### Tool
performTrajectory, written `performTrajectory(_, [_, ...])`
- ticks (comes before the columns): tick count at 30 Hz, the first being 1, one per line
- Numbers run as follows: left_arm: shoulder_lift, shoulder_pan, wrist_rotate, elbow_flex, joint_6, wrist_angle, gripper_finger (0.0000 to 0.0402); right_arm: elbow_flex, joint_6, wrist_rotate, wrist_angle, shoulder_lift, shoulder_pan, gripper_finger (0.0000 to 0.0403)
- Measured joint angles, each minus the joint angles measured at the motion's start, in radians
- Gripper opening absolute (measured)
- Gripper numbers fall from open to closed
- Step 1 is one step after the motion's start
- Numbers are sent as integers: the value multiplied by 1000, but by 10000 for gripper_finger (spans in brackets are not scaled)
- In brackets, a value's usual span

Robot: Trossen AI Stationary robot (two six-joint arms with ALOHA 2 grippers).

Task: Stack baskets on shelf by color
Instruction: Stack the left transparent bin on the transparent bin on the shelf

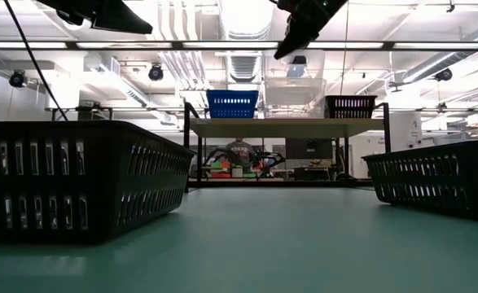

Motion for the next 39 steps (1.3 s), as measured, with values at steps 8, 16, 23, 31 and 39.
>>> performTrajectory(8, [0, 0, 0, 0, 0, 0, 111, 18, 2, -6, -28, 0, 2, 8])
performTrajectory(16, [2, 0, 0, 0, 0, 0, 111, 18, -23, -8, -33, 0, 18, 8])
performTrajectory(23, [2, 0, 0, 0, 0, 0, 111, 17, -36, -9, -32, 0, 21, 8])
performTrajectory(31, [2, 0, 0, 0, 0, 0, 111, 17, -42, -7, -10, -4, 21, 9])
performTrajectory(39, [3, 0, 0, 0, 0, 0, 111, 17, -35, -52, -22, -5, 27, 9])
